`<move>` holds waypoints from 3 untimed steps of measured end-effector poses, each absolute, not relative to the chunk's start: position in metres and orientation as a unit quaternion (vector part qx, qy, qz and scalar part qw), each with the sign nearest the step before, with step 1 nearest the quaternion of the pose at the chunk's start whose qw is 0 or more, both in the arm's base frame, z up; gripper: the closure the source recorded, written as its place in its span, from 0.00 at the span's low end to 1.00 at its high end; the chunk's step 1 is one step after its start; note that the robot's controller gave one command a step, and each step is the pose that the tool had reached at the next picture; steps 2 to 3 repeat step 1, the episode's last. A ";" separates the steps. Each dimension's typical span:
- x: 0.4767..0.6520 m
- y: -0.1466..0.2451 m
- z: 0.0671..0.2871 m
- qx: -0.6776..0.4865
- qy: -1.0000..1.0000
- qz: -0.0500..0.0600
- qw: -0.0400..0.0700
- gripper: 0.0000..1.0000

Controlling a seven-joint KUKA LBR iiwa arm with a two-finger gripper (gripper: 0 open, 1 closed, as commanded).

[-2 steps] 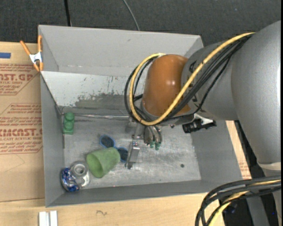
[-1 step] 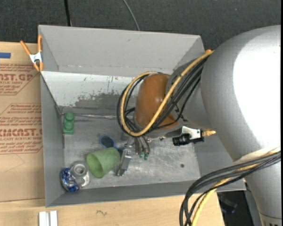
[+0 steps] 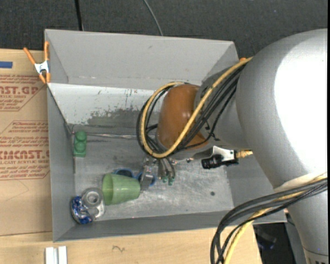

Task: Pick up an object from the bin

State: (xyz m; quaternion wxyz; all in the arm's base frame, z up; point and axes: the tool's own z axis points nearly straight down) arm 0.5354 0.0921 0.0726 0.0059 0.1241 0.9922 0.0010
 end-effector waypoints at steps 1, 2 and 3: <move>0.549 0.082 0.231 0.148 0.989 0.001 0.004 1.00; 0.549 0.082 0.231 0.148 0.989 0.001 0.004 1.00; 0.549 0.082 0.231 0.148 0.989 0.001 0.004 1.00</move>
Offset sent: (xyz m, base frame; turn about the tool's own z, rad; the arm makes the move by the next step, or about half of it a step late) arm 0.0119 -0.0106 0.1542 0.0489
